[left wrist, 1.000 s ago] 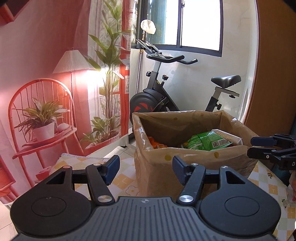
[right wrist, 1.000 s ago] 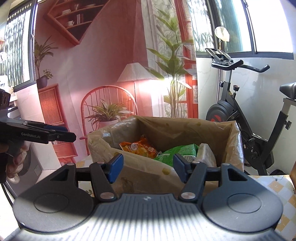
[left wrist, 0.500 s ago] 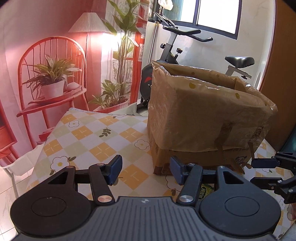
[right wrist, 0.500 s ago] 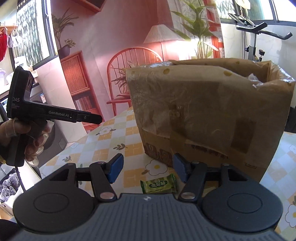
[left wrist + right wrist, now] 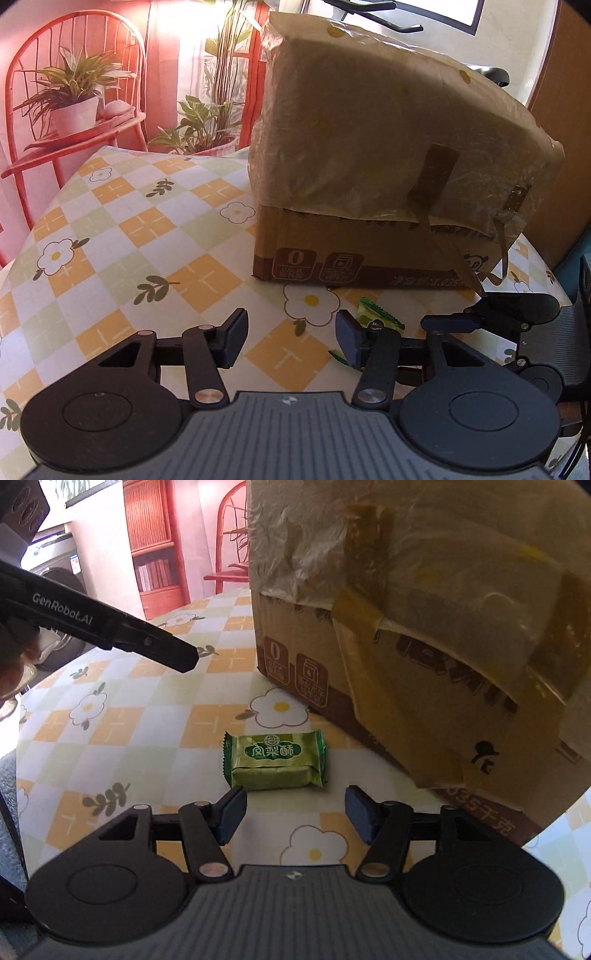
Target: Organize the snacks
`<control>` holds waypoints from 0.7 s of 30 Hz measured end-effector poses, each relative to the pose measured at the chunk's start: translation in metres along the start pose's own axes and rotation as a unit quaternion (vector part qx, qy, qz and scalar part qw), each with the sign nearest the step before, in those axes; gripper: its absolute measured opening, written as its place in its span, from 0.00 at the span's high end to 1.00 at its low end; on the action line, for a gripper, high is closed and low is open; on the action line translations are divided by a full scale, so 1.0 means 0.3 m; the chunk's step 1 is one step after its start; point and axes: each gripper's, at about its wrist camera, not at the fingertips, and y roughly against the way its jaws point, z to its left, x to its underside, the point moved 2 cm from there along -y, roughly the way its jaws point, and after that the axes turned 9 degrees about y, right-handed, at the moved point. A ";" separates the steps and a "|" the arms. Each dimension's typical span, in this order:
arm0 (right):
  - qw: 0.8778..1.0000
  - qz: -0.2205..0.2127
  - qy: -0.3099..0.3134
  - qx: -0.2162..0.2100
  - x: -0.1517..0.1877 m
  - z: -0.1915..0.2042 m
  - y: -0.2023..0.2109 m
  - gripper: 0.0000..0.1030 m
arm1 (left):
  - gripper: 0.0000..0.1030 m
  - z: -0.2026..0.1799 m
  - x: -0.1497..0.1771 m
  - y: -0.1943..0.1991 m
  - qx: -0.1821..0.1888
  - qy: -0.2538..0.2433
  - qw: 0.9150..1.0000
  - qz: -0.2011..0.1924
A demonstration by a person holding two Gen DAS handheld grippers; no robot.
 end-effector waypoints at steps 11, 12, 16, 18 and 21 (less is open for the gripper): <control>1.000 -0.022 -0.001 -0.011 -0.019 0.011 -0.075 0.40 | 0.49 -0.077 0.046 -0.106 0.001 -0.015 0.999 0.033; 1.000 -0.026 0.000 -0.012 -0.021 0.015 -0.071 0.40 | 0.49 -0.077 0.051 -0.121 0.004 -0.006 0.999 0.038; 0.999 -0.034 -0.008 -0.011 -0.008 0.009 -0.058 0.52 | 0.49 -0.090 0.065 -0.159 0.010 0.017 0.999 0.050; 0.999 -0.040 -0.019 -0.013 0.004 0.005 -0.045 0.57 | 0.49 -0.100 0.073 -0.168 0.015 0.029 0.998 0.052; 0.998 -0.051 -0.019 -0.008 0.016 0.014 -0.039 0.58 | 0.49 -0.113 0.086 -0.181 0.014 0.042 0.998 0.053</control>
